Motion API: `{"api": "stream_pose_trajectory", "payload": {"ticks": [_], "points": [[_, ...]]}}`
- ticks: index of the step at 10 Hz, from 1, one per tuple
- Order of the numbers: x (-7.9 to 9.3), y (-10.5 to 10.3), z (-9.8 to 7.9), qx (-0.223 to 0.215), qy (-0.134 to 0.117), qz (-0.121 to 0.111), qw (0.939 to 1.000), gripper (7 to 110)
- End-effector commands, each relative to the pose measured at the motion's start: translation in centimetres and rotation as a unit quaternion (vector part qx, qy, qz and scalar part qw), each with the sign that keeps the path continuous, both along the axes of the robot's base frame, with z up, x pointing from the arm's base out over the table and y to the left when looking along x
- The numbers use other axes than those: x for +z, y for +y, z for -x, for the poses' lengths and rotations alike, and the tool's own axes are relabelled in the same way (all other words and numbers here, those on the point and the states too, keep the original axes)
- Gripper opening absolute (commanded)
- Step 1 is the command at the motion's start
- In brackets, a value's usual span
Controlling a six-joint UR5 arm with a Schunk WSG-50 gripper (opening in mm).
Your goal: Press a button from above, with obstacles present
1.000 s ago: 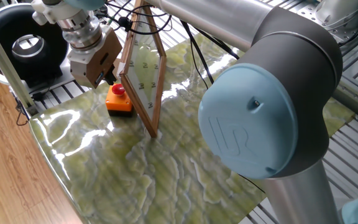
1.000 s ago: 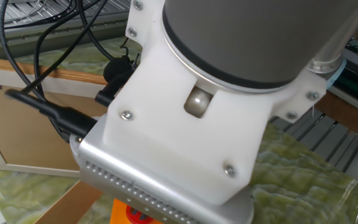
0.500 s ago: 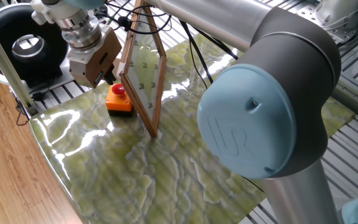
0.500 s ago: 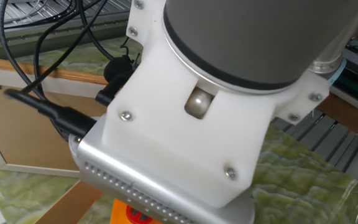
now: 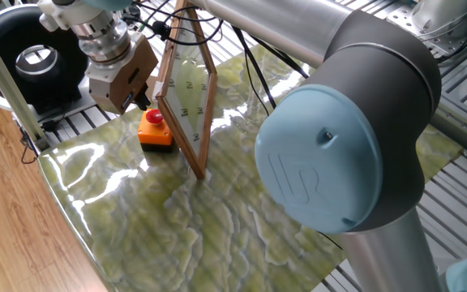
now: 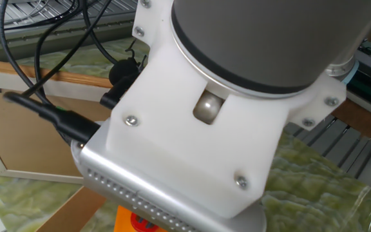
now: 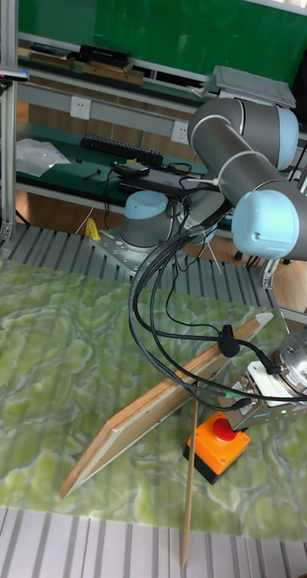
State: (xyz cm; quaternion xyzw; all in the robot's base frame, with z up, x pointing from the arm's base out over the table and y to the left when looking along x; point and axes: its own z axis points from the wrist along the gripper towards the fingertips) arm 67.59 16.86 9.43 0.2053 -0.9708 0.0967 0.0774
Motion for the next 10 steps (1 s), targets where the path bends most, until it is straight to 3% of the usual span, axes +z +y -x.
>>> {"api": "stream_pose_trajectory", "payload": {"ticks": [1,10], "points": [[0.03,0.23,0.07,-0.003,0.001,-0.006,1.0000,7],[-0.25,0.01,0.29,-0.005,0.001,-0.002,1.0000,7]]}}
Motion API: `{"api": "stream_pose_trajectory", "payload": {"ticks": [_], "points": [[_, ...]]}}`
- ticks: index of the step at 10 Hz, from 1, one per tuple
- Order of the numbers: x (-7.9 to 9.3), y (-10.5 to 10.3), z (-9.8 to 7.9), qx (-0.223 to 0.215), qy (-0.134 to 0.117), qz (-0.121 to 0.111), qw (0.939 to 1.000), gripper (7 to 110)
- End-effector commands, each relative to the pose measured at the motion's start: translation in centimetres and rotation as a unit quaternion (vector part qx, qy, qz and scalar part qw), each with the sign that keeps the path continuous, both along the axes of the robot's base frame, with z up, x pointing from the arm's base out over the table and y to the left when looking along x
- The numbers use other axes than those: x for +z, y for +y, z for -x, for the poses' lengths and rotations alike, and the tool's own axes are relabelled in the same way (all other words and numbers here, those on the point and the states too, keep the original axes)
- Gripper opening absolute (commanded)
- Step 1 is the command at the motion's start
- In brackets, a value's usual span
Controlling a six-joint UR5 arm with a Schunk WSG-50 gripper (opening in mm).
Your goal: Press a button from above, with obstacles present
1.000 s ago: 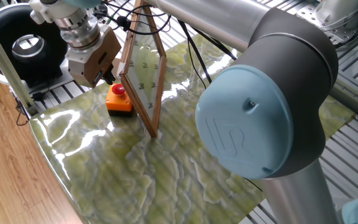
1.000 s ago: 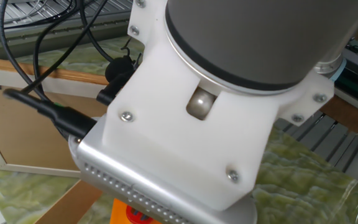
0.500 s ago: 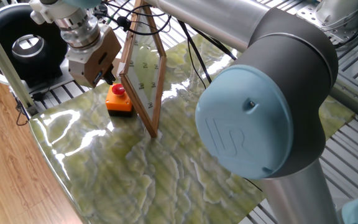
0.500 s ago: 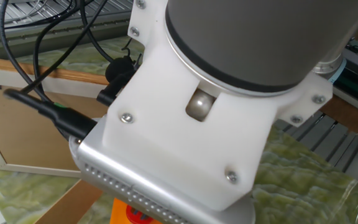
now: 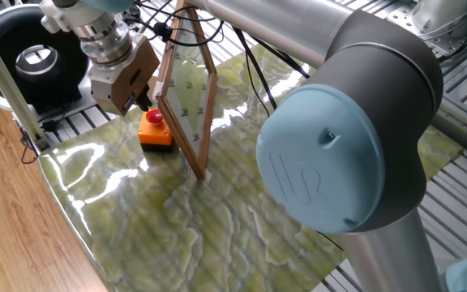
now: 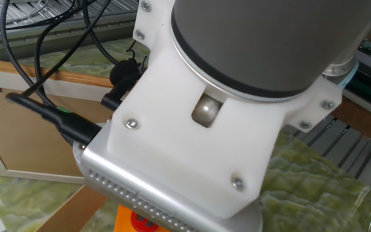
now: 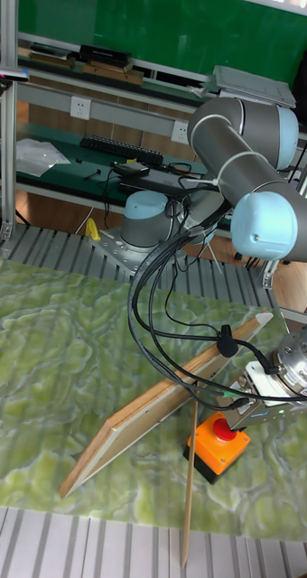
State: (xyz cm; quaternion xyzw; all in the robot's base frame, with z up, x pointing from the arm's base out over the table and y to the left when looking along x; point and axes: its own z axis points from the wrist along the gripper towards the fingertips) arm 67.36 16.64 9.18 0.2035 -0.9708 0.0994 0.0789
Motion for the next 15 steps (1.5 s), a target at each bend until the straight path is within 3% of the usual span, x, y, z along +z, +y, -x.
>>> {"api": "stream_pose_trajectory", "payload": {"ticks": [1,15], "points": [[-0.01,0.26,0.03,-0.003,0.000,-0.006,1.0000,7],[0.17,0.38,-0.08,-0.007,-0.001,-0.003,1.0000,7]]}}
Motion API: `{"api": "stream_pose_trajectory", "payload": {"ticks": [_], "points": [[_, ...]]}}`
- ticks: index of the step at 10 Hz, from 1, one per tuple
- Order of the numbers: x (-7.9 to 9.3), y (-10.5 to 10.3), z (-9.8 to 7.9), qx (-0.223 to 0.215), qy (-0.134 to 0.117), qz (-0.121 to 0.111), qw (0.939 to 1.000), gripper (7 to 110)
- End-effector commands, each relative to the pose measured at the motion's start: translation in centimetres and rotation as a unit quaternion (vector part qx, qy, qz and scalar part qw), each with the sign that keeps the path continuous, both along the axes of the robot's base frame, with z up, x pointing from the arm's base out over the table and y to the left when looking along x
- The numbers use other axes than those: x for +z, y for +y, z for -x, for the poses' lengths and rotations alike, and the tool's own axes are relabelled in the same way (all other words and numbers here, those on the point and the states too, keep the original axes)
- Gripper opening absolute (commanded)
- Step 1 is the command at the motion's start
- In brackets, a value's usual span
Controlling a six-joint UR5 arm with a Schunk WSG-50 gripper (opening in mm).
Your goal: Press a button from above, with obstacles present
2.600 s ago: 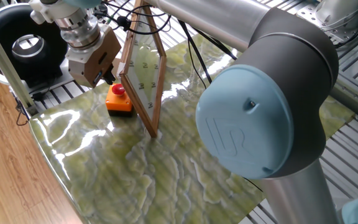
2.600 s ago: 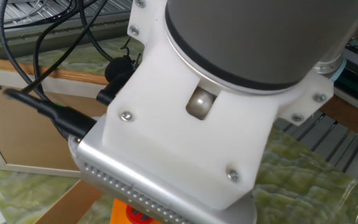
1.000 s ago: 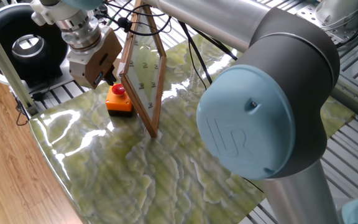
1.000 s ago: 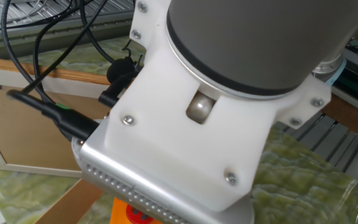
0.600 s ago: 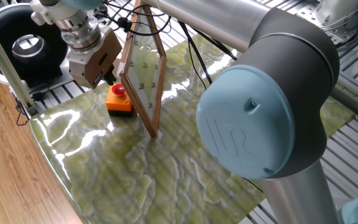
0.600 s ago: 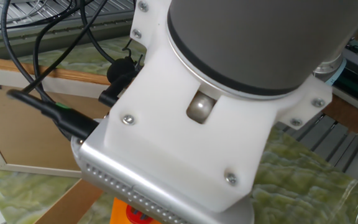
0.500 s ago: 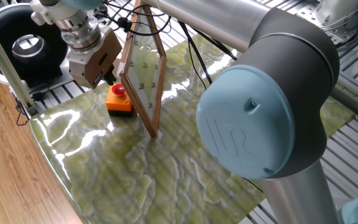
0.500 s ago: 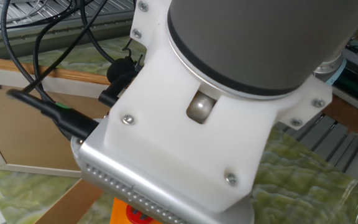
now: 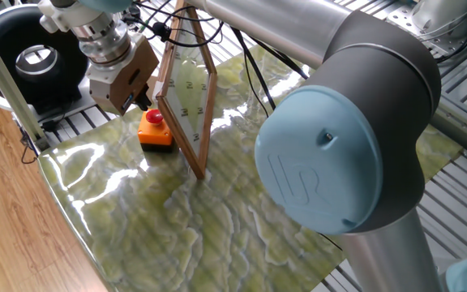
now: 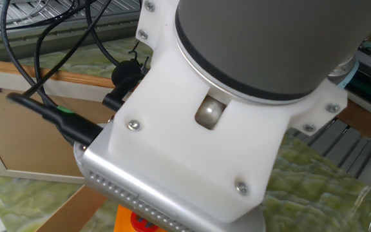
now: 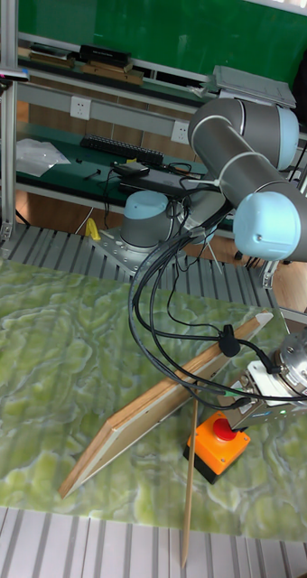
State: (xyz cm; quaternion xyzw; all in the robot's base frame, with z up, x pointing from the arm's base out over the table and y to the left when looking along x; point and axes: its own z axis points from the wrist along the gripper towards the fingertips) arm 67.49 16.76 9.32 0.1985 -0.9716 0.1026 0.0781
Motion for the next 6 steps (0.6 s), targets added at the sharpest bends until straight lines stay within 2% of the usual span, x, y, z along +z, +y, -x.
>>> {"api": "stream_pose_trajectory", "payload": {"ticks": [1,6], "points": [[0.04,0.23,0.05,-0.002,0.001,-0.006,1.0000,7],[-0.19,-0.06,0.17,-0.001,0.000,-0.003,1.0000,7]]}}
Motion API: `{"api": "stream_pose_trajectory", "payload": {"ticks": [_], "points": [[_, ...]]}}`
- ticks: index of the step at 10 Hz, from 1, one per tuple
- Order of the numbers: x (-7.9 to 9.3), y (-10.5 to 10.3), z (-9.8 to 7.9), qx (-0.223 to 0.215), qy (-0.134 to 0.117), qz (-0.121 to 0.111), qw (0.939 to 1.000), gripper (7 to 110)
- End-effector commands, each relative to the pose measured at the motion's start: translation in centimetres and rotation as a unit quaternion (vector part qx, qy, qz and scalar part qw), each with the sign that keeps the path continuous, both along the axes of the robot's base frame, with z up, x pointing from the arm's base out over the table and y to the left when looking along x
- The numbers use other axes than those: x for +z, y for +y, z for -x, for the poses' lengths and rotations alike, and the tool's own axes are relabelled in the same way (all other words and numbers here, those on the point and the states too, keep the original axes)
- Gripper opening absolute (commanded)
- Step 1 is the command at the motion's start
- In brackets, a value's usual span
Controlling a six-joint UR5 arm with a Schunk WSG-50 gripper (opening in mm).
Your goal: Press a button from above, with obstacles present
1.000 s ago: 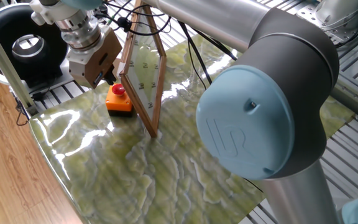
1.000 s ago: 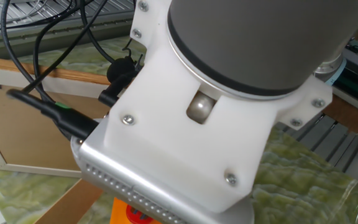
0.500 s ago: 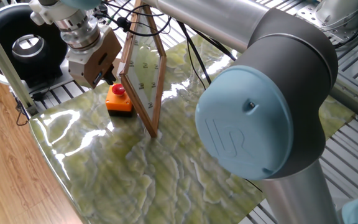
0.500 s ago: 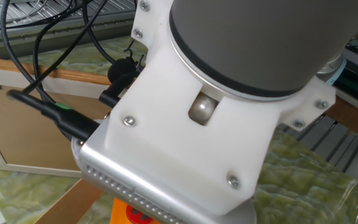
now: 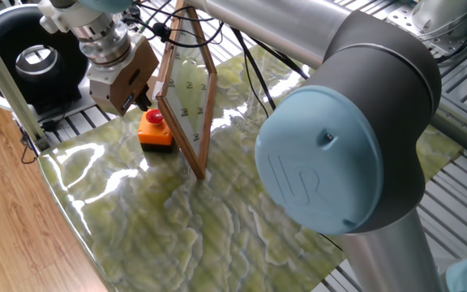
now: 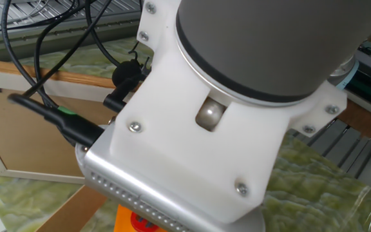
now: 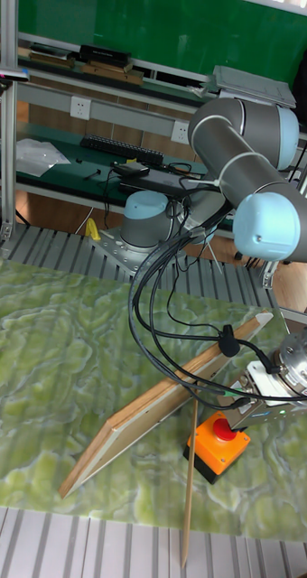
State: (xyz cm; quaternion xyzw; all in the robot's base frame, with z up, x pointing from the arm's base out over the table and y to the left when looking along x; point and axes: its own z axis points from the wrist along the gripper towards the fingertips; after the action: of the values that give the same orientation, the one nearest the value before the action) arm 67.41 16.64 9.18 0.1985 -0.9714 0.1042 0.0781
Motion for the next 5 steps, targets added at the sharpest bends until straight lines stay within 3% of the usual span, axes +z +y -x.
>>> {"api": "stream_pose_trajectory", "payload": {"ticks": [1,5], "points": [[-0.06,0.00,0.10,-0.001,0.001,-0.003,1.0000,7],[-0.07,0.04,0.07,0.000,0.000,-0.004,1.0000,7]]}}
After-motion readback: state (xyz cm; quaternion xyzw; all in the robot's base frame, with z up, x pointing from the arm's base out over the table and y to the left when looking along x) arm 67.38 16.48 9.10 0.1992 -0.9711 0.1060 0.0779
